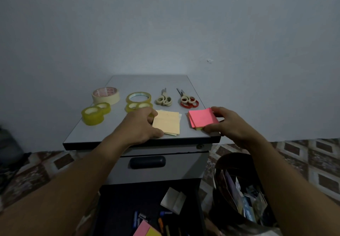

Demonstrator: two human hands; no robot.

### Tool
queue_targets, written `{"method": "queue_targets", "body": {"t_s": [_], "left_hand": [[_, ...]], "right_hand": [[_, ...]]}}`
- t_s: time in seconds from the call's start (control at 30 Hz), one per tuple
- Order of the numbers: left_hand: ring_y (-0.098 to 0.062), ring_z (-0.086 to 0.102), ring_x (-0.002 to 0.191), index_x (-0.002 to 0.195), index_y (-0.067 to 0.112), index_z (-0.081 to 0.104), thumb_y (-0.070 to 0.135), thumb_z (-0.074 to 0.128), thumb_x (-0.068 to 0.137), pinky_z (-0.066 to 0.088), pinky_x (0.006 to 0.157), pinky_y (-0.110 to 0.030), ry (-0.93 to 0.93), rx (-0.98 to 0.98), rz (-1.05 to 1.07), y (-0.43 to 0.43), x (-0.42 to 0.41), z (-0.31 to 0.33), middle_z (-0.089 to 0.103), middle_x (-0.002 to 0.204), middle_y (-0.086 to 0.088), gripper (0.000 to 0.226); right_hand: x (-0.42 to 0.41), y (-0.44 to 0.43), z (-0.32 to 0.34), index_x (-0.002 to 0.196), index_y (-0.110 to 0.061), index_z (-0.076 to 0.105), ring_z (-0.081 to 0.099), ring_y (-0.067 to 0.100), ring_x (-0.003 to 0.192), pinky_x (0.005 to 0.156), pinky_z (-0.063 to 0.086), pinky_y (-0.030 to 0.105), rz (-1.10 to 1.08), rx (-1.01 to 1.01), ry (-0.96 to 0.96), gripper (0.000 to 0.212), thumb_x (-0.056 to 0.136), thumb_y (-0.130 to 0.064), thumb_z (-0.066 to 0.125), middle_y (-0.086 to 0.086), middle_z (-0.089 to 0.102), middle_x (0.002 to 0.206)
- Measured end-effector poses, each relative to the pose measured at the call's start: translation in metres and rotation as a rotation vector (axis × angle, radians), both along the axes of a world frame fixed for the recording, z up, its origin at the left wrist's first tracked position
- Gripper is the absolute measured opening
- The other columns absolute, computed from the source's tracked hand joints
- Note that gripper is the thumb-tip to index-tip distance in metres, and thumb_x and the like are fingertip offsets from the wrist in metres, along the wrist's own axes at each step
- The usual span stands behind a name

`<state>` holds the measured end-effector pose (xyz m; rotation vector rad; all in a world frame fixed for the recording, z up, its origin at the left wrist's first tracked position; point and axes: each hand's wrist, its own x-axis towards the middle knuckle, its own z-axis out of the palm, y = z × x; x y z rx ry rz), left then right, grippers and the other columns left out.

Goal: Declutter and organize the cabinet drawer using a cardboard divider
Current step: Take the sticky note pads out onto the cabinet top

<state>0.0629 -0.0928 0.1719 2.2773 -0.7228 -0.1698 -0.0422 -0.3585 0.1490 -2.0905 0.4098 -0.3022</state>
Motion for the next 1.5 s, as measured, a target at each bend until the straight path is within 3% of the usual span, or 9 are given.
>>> {"method": "queue_targets", "body": {"t_s": [0.07, 0.2, 0.37, 0.73, 1.03, 1.1, 1.2, 1.37, 1.5], "left_hand": [[-0.004, 0.060, 0.094, 0.124, 0.022, 0.060, 0.025, 0.087, 0.071, 0.044, 0.069, -0.016, -0.035, 0.004, 0.025, -0.002, 0.000, -0.002, 0.065, 0.112, 0.005, 0.060], [-0.011, 0.061, 0.097, 0.121, 0.024, 0.062, 0.031, 0.085, 0.072, 0.053, 0.085, -0.031, -0.104, 0.031, 0.057, -0.003, 0.001, -0.003, 0.065, 0.111, 0.004, 0.055], [-0.014, 0.062, 0.094, 0.113, 0.023, 0.063, 0.034, 0.084, 0.073, 0.055, 0.087, -0.037, -0.152, 0.032, 0.092, -0.008, 0.000, -0.005, 0.064, 0.103, 0.003, 0.047], [-0.020, 0.063, 0.092, 0.103, 0.022, 0.064, 0.033, 0.084, 0.073, 0.056, 0.082, -0.040, -0.161, -0.002, 0.149, -0.012, -0.010, -0.009, 0.066, 0.098, 0.000, 0.038], [-0.019, 0.063, 0.089, 0.103, 0.021, 0.064, 0.032, 0.084, 0.074, 0.056, 0.080, -0.038, -0.165, -0.030, 0.158, -0.011, -0.013, -0.011, 0.067, 0.096, 0.000, 0.037], [-0.016, 0.063, 0.090, 0.105, 0.023, 0.064, 0.033, 0.083, 0.074, 0.054, 0.081, -0.033, -0.150, -0.051, 0.139, -0.005, -0.016, -0.012, 0.066, 0.097, 0.004, 0.037], [-0.009, 0.060, 0.083, 0.107, 0.030, 0.063, 0.038, 0.079, 0.076, 0.048, 0.077, -0.027, -0.163, -0.089, 0.082, 0.013, -0.024, -0.018, 0.065, 0.099, 0.010, 0.036], [-0.003, 0.055, 0.059, 0.112, 0.026, 0.066, 0.026, 0.074, 0.086, 0.050, 0.063, -0.022, -0.096, -0.216, -0.034, 0.055, -0.048, -0.035, 0.068, 0.086, 0.010, 0.027], [0.002, 0.056, 0.059, 0.111, 0.022, 0.065, 0.019, 0.071, 0.090, 0.043, 0.059, -0.012, 0.033, -0.288, -0.031, 0.090, -0.066, -0.066, 0.063, 0.073, 0.016, 0.022]], "right_hand": [[0.005, -0.002, 0.001, 0.149, -0.016, 0.037, 0.049, 0.020, 0.116, 0.080, 0.046, 0.029, 0.013, -0.038, 0.022, 0.087, 0.075, -0.019, 0.083, 0.002, 0.047, 0.141], [0.010, -0.010, 0.003, 0.152, -0.025, 0.033, 0.047, 0.023, 0.125, 0.092, 0.044, 0.035, 0.062, -0.082, 0.070, 0.096, 0.072, -0.024, 0.087, -0.002, 0.040, 0.151], [0.016, -0.011, 0.008, 0.149, -0.025, 0.037, 0.046, 0.020, 0.125, 0.098, 0.045, 0.039, 0.081, -0.122, 0.082, 0.092, 0.072, -0.026, 0.087, 0.000, 0.041, 0.150], [0.017, -0.011, 0.002, 0.147, -0.025, 0.040, 0.048, 0.021, 0.125, 0.101, 0.046, 0.041, 0.058, -0.112, 0.061, 0.085, 0.075, -0.028, 0.084, -0.002, 0.043, 0.149], [0.014, -0.008, 0.001, 0.151, -0.023, 0.035, 0.046, 0.019, 0.126, 0.094, 0.044, 0.035, 0.066, -0.101, 0.057, 0.078, 0.083, -0.017, 0.075, -0.001, 0.041, 0.151], [0.008, -0.005, -0.002, 0.150, -0.025, 0.036, 0.048, 0.022, 0.126, 0.084, 0.045, 0.030, 0.032, -0.062, 0.016, 0.078, 0.083, -0.018, 0.075, 0.000, 0.042, 0.151], [-0.011, 0.005, -0.011, 0.145, -0.026, 0.044, 0.056, 0.026, 0.119, 0.068, 0.042, 0.025, -0.077, 0.045, -0.111, 0.067, 0.085, -0.017, 0.072, 0.001, 0.050, 0.142], [-0.049, 0.036, -0.030, 0.126, -0.022, 0.058, 0.061, 0.018, 0.088, 0.068, 0.044, 0.030, -0.247, 0.122, -0.236, 0.042, 0.086, -0.013, 0.066, 0.001, 0.065, 0.109], [-0.082, 0.071, -0.049, 0.110, -0.021, 0.061, 0.064, 0.029, 0.081, 0.069, 0.053, 0.044, -0.377, 0.214, -0.278, 0.027, 0.086, -0.009, 0.063, 0.005, 0.066, 0.094]]}}
